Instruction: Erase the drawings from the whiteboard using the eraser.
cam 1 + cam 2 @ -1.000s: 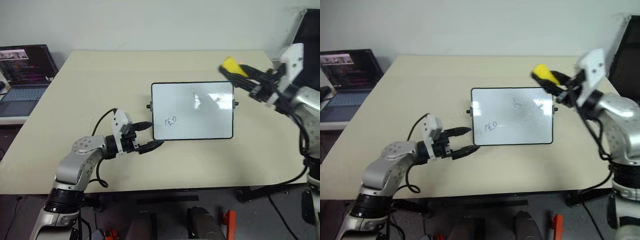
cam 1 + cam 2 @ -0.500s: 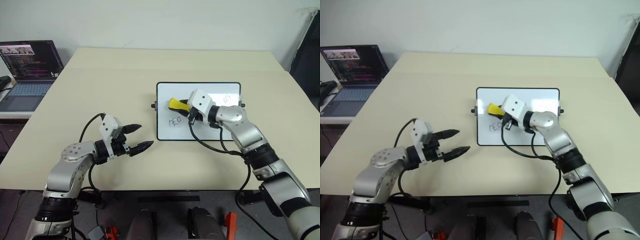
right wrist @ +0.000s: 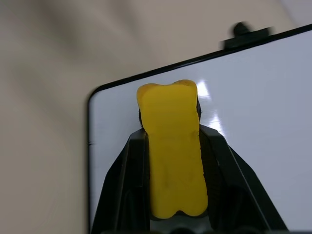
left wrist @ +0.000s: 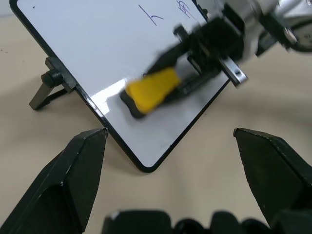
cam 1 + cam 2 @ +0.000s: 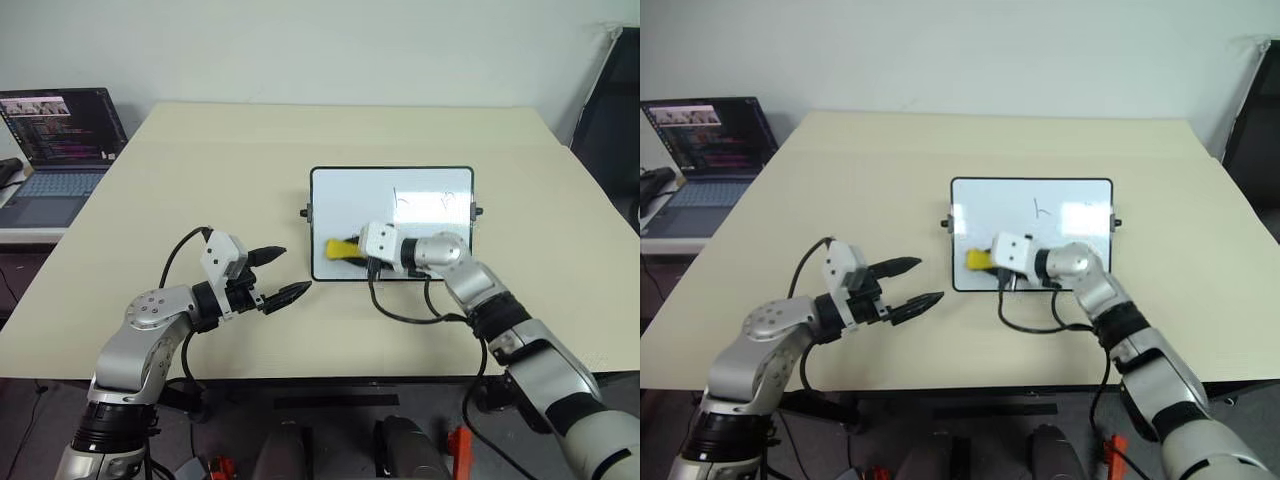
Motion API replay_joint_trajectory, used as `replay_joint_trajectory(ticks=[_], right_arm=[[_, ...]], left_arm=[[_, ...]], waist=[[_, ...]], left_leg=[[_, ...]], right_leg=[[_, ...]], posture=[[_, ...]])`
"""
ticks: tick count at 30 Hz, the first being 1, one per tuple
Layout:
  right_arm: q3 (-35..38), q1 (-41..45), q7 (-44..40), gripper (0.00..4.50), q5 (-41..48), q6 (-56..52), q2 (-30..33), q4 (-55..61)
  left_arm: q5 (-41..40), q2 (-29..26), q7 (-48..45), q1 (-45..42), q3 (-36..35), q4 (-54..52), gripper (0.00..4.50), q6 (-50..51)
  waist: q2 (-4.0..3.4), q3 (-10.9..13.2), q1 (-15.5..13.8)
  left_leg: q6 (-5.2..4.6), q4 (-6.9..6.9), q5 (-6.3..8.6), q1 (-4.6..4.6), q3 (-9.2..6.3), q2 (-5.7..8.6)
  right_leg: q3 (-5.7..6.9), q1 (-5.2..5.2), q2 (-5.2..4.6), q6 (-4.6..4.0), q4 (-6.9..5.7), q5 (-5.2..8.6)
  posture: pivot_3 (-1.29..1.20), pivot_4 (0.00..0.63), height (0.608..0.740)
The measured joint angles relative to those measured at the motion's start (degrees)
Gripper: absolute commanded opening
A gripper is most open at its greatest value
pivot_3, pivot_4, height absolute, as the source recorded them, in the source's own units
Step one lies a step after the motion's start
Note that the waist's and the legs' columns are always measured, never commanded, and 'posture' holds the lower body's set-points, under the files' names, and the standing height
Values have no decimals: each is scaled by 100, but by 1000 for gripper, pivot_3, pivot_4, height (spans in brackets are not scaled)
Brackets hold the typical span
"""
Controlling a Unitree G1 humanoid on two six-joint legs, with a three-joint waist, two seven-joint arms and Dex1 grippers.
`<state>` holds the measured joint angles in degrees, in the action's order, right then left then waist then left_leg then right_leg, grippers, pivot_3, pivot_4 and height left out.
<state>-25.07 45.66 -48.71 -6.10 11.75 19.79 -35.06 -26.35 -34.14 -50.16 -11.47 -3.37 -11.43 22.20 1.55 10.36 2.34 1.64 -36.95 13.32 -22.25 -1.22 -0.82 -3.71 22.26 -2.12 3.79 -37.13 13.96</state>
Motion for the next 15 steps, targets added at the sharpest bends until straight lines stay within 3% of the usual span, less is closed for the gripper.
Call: replay_joint_trajectory(ticks=[1, 6, 15], right_arm=[[-32, -50, -11, 996, -12, 17, -1, -12], [-34, 42, 102, 996, -74, 33, -46, -218], [537, 1003, 1299, 994, -280, 309, 127, -1161]], left_arm=[[-3, -2, 0, 0, -6, -2, 4500, 2], [-15, -22, -3, -5, -12, -13, 4500, 25], [-6, -25, -50, -193, -6, 29, 4500, 34]], waist=[[0, 0, 1], [0, 0, 6], [2, -1, -10]], left_leg=[[0, 0, 0, 27, 2, 0], [-10, -2, -10, 46, -4, 0], [-19, 1, -22, 39, -6, 0]], right_leg=[[-2, -21, 0, -31, 1, 20], [-2, -33, 1, -19, -7, 26], [-2, -28, 3, -25, 0, 12]], posture=[[0, 150, 740], [0, 150, 740], [0, 150, 740]])
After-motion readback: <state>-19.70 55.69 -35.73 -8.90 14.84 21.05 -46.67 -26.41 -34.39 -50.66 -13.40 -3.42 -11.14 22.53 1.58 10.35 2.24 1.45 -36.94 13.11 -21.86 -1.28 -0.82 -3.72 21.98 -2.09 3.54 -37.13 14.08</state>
